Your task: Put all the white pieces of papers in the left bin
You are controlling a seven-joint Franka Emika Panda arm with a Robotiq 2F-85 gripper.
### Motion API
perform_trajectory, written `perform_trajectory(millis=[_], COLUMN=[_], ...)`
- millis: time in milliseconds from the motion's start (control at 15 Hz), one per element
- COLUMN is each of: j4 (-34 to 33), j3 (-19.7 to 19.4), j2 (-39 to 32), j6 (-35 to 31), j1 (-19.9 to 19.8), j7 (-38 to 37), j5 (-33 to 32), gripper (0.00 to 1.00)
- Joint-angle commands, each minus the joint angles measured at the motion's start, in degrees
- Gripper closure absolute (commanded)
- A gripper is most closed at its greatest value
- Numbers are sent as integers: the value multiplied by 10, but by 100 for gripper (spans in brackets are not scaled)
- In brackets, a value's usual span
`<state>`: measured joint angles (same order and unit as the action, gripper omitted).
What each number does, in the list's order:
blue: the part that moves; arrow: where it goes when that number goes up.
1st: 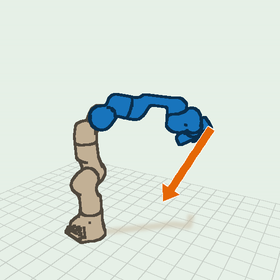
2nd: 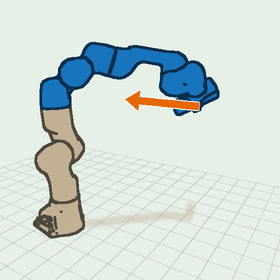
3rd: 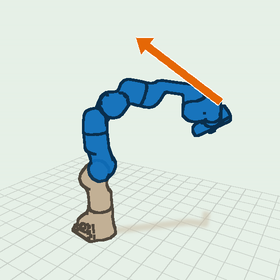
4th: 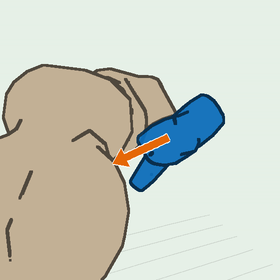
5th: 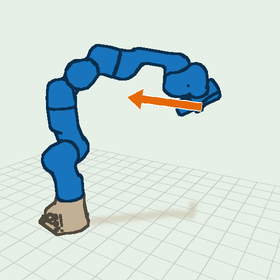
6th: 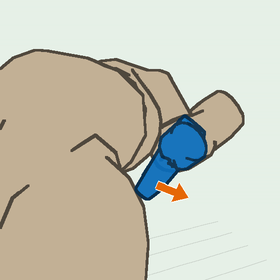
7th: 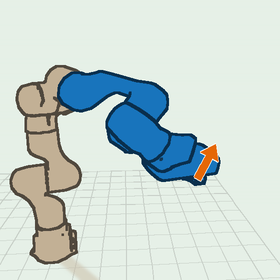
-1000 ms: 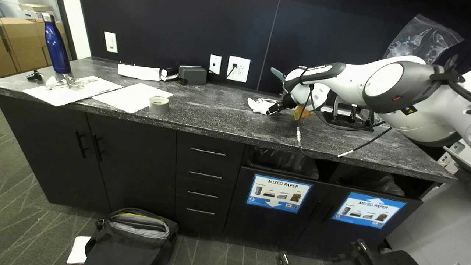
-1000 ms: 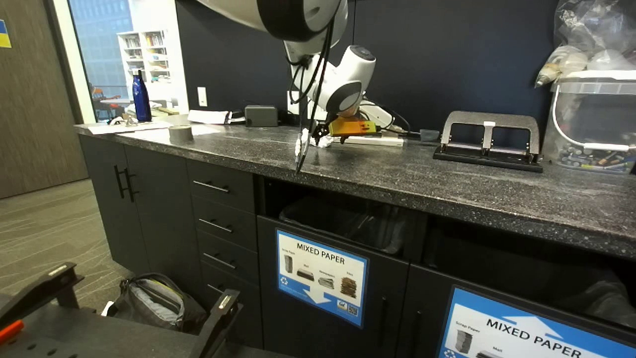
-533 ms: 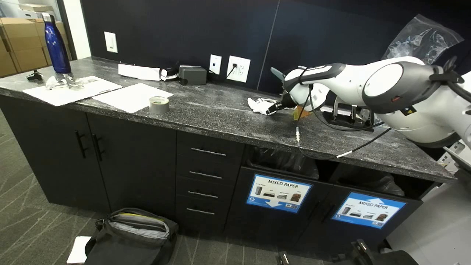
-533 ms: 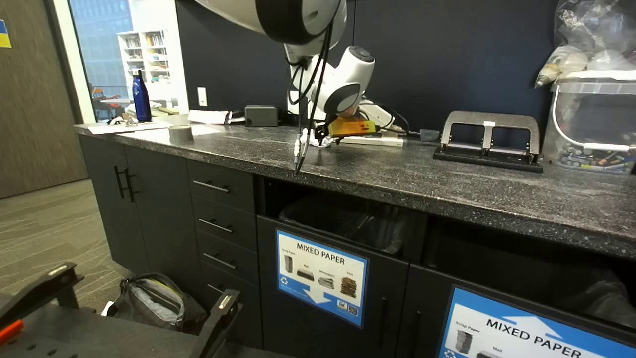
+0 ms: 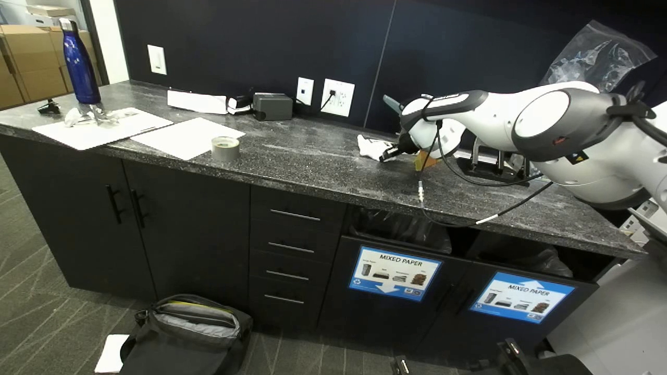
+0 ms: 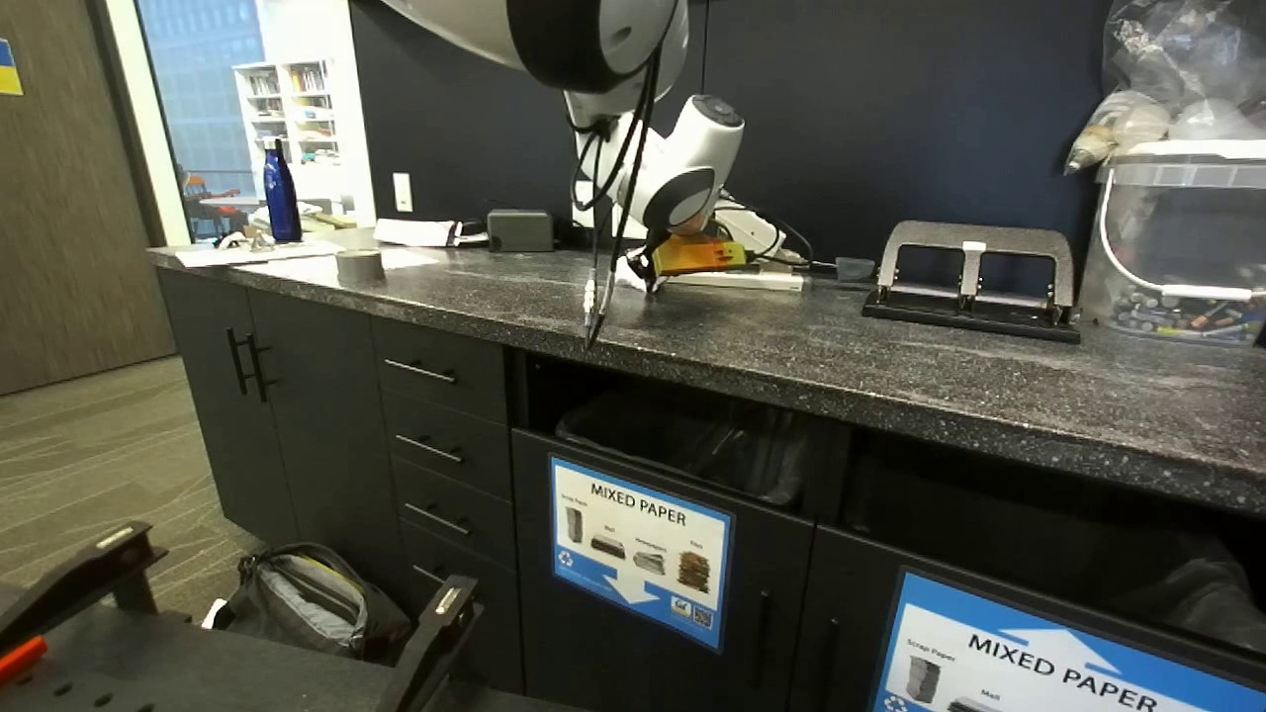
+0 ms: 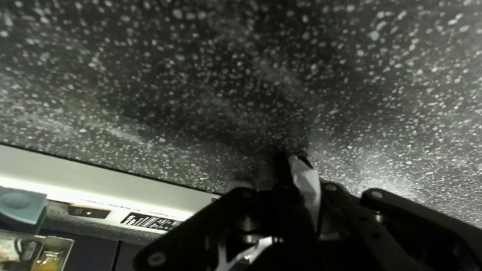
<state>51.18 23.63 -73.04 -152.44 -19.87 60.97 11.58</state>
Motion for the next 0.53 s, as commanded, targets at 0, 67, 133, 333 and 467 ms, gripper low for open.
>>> perform_trajectory(millis=[0,67,133,333,467], j4=[28,50,76,157,205], j3=[-17,-18,-29,-80,-115], j2=[22,36,52,109,148], j6=[-2,-7,-10,-18,-16], j1=[4,0,-1,4,14], j7=[-3,-16,-29,-76,-115], j5=[6,-5,-7,-6,-16], gripper=[93,91,90,89,90])
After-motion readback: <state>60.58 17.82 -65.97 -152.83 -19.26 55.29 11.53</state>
